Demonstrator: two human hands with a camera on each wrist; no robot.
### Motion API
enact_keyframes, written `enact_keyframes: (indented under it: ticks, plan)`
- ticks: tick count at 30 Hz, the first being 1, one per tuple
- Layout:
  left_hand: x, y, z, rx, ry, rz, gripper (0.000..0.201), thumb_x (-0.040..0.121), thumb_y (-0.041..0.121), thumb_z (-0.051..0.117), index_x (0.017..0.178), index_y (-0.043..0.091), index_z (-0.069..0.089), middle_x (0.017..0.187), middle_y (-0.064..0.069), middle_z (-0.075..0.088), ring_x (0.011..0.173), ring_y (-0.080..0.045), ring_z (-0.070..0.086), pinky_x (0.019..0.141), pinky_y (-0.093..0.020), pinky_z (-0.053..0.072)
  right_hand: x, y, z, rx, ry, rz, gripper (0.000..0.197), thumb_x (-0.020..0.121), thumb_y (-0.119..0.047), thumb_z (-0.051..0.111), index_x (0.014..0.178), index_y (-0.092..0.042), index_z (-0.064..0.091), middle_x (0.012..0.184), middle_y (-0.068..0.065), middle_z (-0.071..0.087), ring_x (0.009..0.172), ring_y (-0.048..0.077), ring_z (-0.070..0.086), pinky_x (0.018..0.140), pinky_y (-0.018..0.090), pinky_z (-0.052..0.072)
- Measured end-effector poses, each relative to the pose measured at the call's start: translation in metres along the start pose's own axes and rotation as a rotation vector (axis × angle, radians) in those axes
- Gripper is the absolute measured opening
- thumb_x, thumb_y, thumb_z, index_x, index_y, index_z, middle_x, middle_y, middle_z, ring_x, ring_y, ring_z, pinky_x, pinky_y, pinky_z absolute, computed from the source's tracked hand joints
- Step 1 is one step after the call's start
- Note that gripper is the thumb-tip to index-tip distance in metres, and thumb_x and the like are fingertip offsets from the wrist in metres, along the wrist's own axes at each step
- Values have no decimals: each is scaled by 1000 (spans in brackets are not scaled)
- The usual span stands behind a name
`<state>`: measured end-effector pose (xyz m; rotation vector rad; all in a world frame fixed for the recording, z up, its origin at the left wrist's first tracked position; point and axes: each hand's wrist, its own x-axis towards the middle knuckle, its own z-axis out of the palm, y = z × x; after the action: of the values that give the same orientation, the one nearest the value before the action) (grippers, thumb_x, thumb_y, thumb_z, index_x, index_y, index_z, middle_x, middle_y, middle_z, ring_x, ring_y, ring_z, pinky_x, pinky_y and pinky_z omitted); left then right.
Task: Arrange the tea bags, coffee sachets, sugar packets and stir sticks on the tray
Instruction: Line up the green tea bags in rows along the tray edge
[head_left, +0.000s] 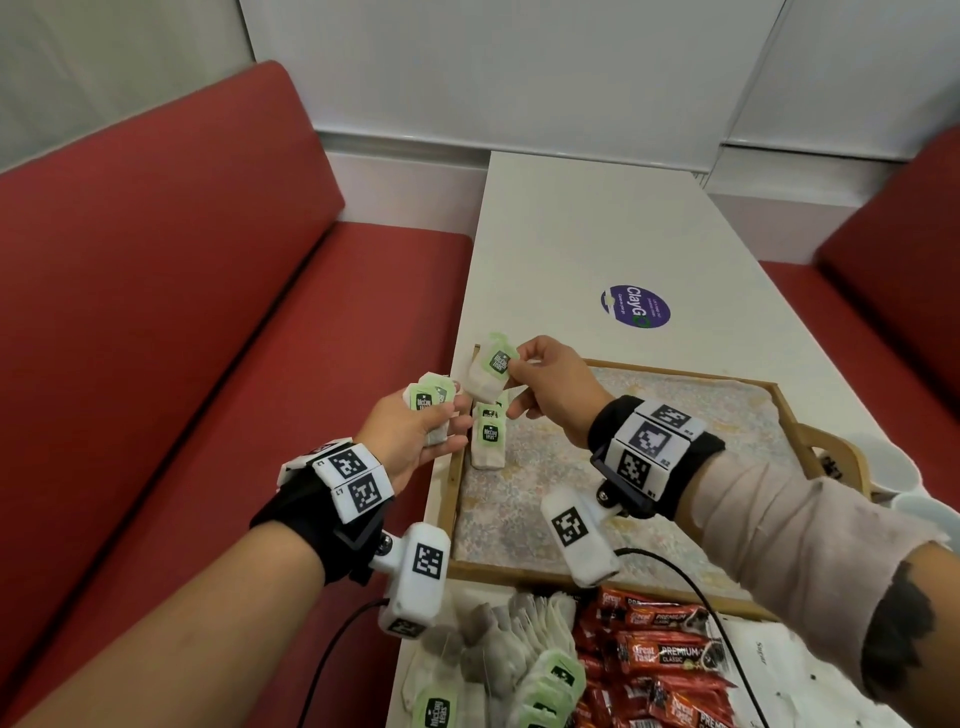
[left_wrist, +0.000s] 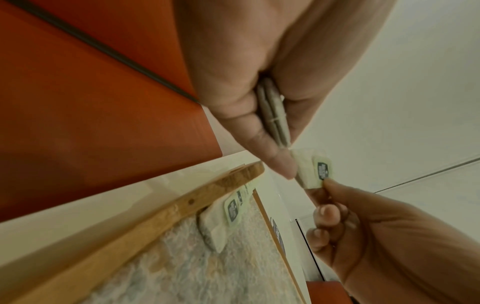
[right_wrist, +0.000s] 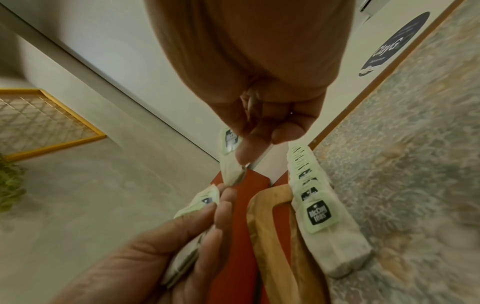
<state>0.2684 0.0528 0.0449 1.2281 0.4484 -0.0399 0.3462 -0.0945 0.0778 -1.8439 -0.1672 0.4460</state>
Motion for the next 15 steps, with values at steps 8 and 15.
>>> enact_keyframes:
  ticks: [8, 15]
  plan:
    - [9, -2, 2, -20, 97, 46, 21, 93, 0, 54, 112, 7, 57, 90, -2, 66, 58, -3, 64, 50, -17, 53, 0, 9, -4, -55, -27, 42, 18, 85, 4, 56, 93, -9, 47, 70, 3, 64, 42, 12, 56, 44, 24, 35]
    - [8, -5, -2, 34, 87, 35, 14, 91, 1, 58, 99, 11, 60, 90, -2, 66, 64, -6, 62, 50, -17, 53, -7, 30, 6, -129, -153, 171, 23, 83, 8, 59, 87, -12, 48, 81, 11, 65, 50, 16, 59, 48, 24, 41]
